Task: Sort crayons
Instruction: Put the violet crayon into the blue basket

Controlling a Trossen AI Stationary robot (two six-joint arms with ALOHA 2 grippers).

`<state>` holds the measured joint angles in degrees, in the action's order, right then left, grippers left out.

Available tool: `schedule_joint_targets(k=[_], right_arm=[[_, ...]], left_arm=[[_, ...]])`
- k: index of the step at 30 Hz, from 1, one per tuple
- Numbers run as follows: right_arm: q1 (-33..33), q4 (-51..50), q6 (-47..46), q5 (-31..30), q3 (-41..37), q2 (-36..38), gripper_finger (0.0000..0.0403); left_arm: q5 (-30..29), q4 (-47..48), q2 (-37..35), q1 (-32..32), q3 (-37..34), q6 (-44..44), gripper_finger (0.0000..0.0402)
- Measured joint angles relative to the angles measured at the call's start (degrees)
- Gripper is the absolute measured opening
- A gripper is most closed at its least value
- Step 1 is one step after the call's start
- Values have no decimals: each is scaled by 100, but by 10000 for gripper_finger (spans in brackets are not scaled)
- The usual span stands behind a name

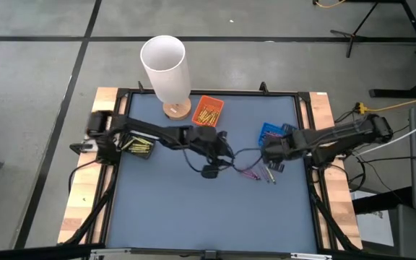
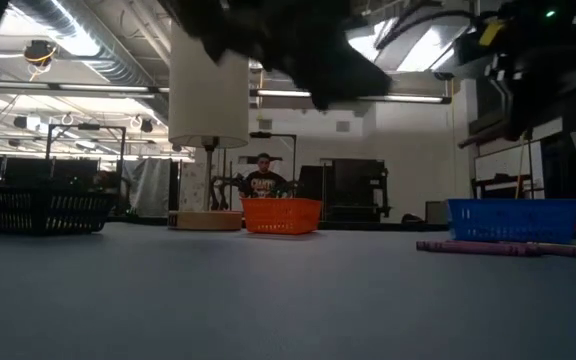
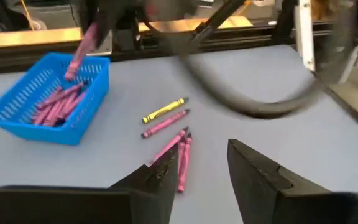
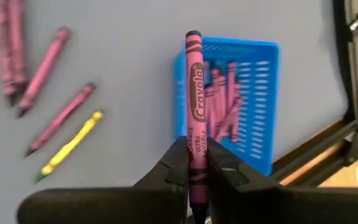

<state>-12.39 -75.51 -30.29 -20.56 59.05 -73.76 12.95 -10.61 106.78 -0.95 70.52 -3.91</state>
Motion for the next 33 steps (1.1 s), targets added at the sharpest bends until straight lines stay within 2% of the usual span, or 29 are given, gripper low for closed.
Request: schedule_joint_targets(k=[4,10,14,17,22,28,30,33], right_arm=[[498,20,395,-88,-18,43,24],[1175,40,553,171,-298,44,28],[1408,44,554,214,-451,44,41],[1487,46,554,219,-490,42,51],[1506,42,554,217,-490,42,77],[1506,41,552,310,-486,42,106],[1506,46,520,677,-472,42,107],[1499,234,409,1585,-444,42,105]], left_arm=[[-111,1184,-969,11,0,-179,104],[-1007,3070,-2321,265,0,-216,75],[-1270,4028,-2874,594,0,174,54],[-1541,4289,-3121,901,-75,523,38],[-1917,3584,-3516,1410,-910,971,18],[-2143,1825,-3997,1681,-2317,1442,7],[-2142,1240,-4125,1694,-2783,1578,6],[-2146,532,-4245,1678,-3377,1768,5]])
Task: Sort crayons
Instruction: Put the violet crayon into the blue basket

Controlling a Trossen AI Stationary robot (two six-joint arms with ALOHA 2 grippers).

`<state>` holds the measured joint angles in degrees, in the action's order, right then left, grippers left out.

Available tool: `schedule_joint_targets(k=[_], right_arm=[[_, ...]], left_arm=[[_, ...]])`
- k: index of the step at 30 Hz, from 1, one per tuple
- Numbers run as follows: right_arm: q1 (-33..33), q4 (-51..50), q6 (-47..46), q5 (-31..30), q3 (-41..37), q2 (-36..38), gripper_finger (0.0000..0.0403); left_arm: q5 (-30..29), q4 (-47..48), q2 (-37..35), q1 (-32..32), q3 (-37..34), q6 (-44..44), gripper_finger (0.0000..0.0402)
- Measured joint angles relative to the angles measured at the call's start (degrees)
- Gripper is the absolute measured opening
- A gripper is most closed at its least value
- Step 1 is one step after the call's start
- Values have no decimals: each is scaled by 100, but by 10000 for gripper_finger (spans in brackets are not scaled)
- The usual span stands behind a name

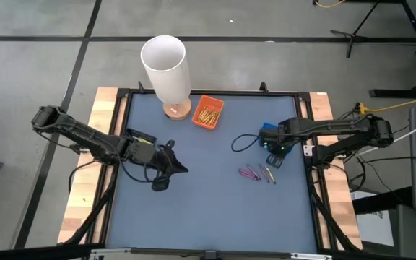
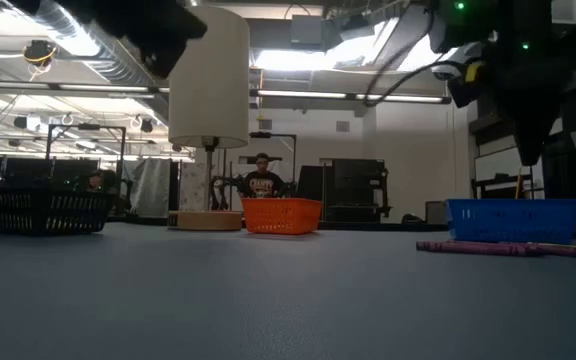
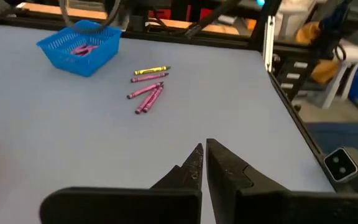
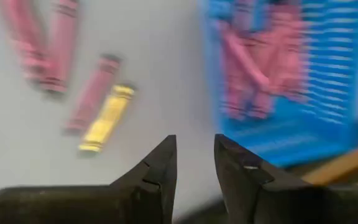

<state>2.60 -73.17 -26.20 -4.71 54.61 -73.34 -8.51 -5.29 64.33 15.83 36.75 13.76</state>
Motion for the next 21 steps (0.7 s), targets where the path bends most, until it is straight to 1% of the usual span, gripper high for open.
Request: schedule_joint_targets(k=[2,3,6,8,10,15,17,21], right_arm=[[-97,396,-302,470,0,0,104],[-179,629,-491,588,1,0,104],[-523,1372,-803,628,4,-20,104],[-756,1694,-956,617,7,-42,104],[-988,1845,-1140,472,11,-85,104],[-1546,1821,-1960,-169,13,-309,104],[-1714,1828,-2172,-271,13,-473,103],[-1941,1879,-2209,-276,11,-844,103]], left_arm=[[-1,-402,-2,-15,-300,118,5],[-3,-521,-2,-15,-412,157,5],[-3,-772,-2,-13,-639,353,5],[-3,-824,0,-15,-712,425,6],[-3,-891,0,8,-715,435,6],[2,-1058,0,52,-715,417,7],[0,-1129,0,50,-715,415,7],[0,-1116,0,50,-715,415,7]])
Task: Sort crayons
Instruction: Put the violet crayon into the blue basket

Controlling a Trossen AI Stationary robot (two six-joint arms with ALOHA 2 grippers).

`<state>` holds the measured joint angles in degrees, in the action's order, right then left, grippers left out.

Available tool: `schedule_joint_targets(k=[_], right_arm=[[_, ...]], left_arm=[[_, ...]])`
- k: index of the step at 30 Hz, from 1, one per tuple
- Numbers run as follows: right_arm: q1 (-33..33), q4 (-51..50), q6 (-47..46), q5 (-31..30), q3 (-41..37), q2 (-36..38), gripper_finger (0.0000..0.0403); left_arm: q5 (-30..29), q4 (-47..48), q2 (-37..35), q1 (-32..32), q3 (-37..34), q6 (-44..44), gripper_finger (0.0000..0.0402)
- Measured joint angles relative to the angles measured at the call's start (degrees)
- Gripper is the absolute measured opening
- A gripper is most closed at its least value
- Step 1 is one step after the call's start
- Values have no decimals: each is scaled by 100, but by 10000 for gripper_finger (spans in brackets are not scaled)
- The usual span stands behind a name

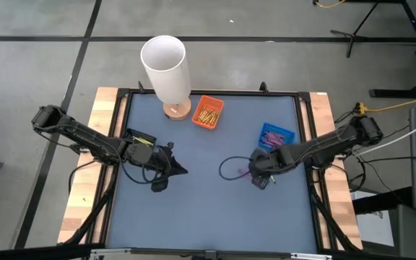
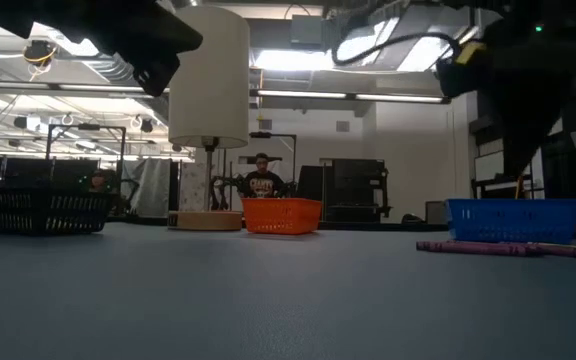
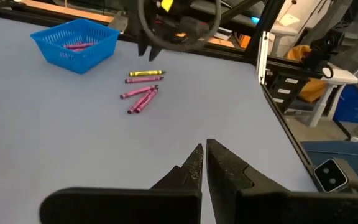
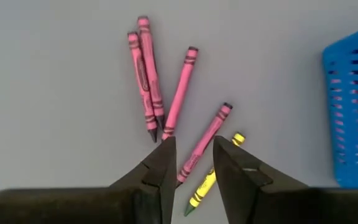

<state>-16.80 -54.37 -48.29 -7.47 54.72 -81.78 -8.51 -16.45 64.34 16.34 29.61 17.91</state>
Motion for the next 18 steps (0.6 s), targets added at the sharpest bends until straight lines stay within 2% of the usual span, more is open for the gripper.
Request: schedule_joint_targets(k=[10,18], right_arm=[[-43,-12,-143,-4,-4,-968,103],[-43,-14,-140,-72,-7,-1375,103]], left_arm=[[0,-17,0,0,2,-2,7],[0,-34,0,0,0,-4,7]])
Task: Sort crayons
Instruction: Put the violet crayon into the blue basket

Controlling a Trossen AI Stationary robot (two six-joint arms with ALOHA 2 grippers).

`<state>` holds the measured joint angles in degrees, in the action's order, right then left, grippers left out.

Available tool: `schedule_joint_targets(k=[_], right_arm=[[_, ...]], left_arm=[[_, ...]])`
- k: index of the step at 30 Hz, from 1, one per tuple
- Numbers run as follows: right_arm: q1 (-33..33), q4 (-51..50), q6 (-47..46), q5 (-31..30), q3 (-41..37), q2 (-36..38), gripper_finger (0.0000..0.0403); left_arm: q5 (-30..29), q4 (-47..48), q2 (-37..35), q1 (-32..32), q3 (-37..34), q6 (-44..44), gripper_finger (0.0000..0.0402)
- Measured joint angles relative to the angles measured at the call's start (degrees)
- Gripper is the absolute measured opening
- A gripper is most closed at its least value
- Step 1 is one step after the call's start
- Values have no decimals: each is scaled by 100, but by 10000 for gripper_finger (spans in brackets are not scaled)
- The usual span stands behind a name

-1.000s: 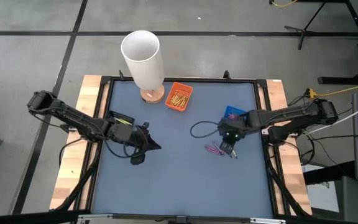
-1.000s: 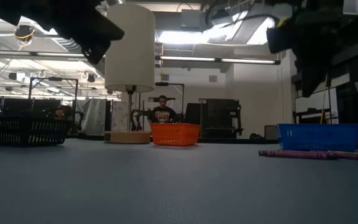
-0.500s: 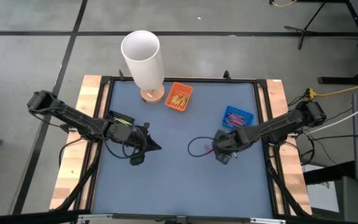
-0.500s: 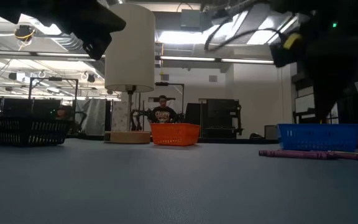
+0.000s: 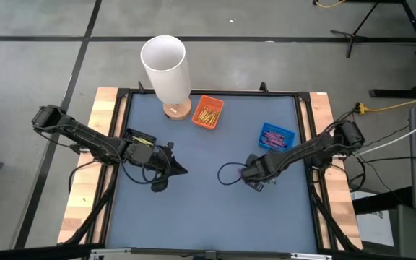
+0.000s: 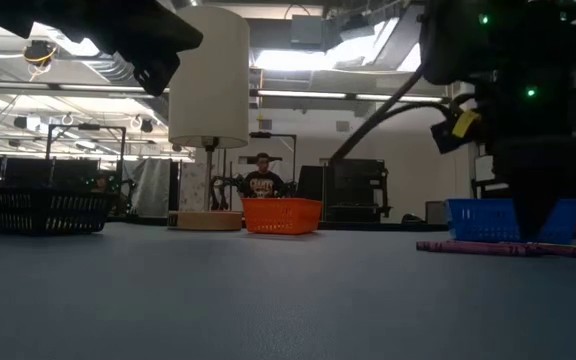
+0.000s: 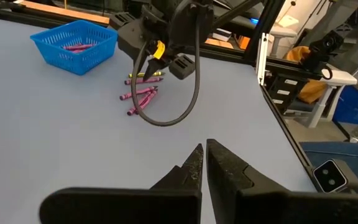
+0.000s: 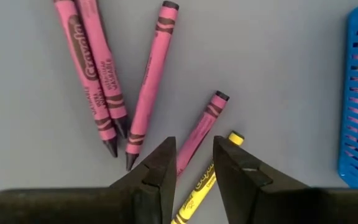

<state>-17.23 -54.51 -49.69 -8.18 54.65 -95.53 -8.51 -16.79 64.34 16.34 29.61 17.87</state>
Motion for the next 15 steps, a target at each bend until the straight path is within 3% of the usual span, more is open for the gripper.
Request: schedule_joint_targets(k=[15], right_arm=[[0,41,65,-85,0,-85,103]], left_arm=[[0,1,2,-2,2,-2,7]])
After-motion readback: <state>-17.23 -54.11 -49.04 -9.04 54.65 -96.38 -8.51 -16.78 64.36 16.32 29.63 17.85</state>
